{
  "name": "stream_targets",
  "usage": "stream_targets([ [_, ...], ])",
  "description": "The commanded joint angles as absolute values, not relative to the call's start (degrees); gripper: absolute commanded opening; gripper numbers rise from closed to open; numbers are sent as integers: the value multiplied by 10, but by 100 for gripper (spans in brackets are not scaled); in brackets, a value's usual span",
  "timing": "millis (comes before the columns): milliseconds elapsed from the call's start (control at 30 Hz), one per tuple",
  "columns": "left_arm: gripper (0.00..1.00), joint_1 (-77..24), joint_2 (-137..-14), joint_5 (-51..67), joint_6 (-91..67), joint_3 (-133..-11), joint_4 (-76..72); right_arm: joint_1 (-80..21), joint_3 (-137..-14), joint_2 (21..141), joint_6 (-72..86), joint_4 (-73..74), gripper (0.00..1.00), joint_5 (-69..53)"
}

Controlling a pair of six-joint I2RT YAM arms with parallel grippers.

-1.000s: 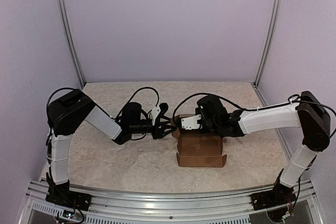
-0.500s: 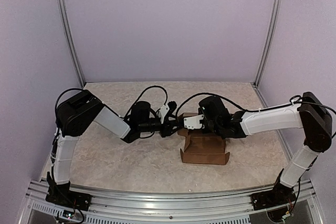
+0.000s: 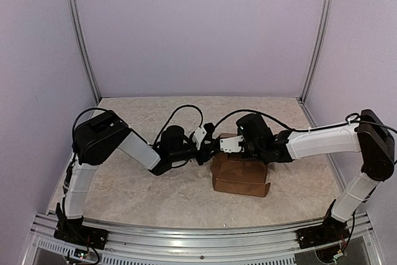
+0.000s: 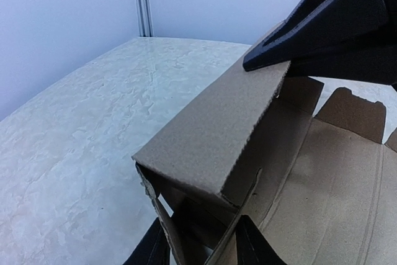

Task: Fold the paper box

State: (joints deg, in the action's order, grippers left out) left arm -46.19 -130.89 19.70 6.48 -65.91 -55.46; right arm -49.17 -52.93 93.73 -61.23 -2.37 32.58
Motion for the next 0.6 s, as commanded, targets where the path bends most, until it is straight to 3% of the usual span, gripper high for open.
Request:
stream_targets([
  [0, 33, -468, -1299, 163, 59, -637, -596, -507, -539, 923, -589, 30, 3, 251],
  [167, 32, -472, -1301, 150, 52, -635, -607, -504, -593, 929, -528, 128, 7, 199],
  [300, 34, -473, -1298, 150, 50, -626, -619, -502, -612, 933, -497, 176, 20, 179],
  [567, 34, -475, -1297, 155, 52, -623, -618, -477, -650, 926, -452, 221, 20, 135],
])
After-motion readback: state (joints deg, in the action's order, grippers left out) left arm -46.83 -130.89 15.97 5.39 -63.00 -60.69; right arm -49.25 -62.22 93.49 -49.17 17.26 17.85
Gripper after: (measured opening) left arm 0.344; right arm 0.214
